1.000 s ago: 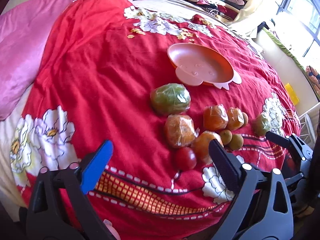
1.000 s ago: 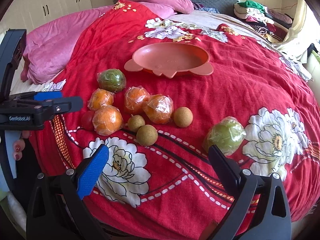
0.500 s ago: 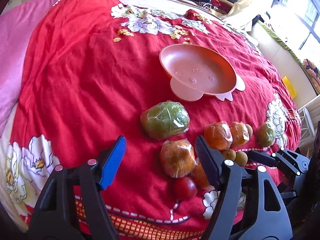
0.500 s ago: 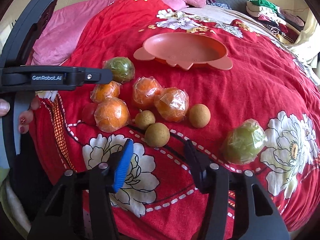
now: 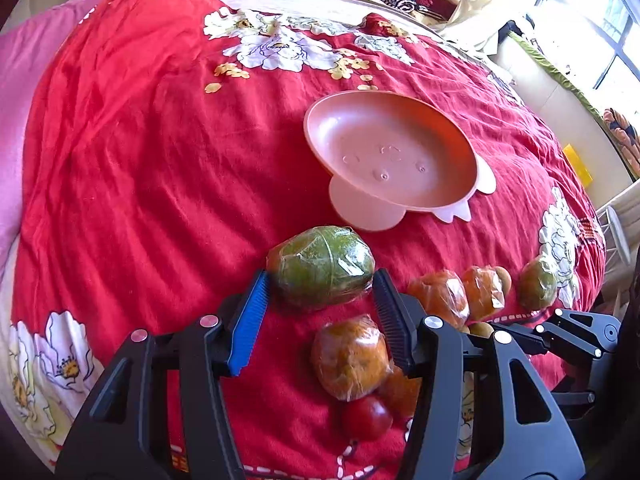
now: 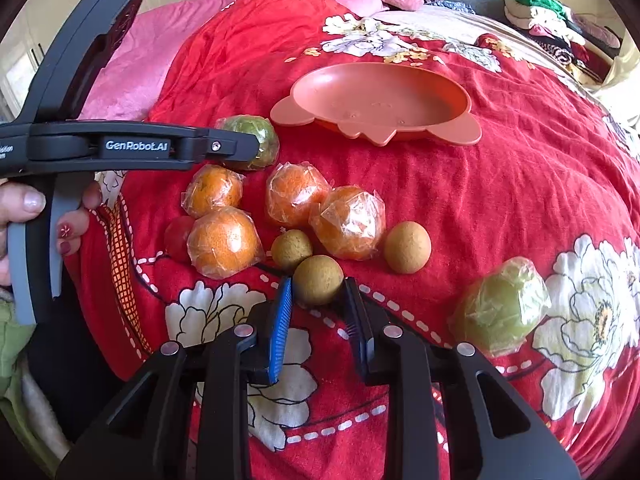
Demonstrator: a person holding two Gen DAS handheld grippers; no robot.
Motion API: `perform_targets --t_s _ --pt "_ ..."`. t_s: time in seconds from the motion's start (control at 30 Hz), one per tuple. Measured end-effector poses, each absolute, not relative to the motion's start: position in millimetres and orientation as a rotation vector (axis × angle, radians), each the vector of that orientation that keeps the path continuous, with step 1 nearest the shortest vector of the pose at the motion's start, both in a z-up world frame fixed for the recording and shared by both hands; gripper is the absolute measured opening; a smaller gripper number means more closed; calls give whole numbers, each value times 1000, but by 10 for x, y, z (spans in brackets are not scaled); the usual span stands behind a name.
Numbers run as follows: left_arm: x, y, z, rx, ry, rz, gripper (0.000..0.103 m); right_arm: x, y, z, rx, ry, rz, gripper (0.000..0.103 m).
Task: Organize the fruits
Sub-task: 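Grasp the plastic-wrapped green fruit with the left tool while the right tool grasps a small brown fruit, then lift both held fruits and carry them toward the pink plate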
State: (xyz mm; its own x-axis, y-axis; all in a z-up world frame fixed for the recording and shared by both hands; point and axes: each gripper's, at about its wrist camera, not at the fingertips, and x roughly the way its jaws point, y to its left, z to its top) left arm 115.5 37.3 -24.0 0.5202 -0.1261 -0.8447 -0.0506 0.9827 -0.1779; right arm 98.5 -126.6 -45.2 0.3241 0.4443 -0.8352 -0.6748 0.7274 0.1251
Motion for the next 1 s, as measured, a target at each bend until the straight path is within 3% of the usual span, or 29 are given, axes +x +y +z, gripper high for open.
perform_targets --t_s 0.6,1.0 --pt "1367 340 -320 -177 1047 -67 46 1019 -1284 -364 -262 982 773 25" --pt "1150 391 -85 -207 1005 -94 46 1039 -1415 -51 -217 928 781 25"
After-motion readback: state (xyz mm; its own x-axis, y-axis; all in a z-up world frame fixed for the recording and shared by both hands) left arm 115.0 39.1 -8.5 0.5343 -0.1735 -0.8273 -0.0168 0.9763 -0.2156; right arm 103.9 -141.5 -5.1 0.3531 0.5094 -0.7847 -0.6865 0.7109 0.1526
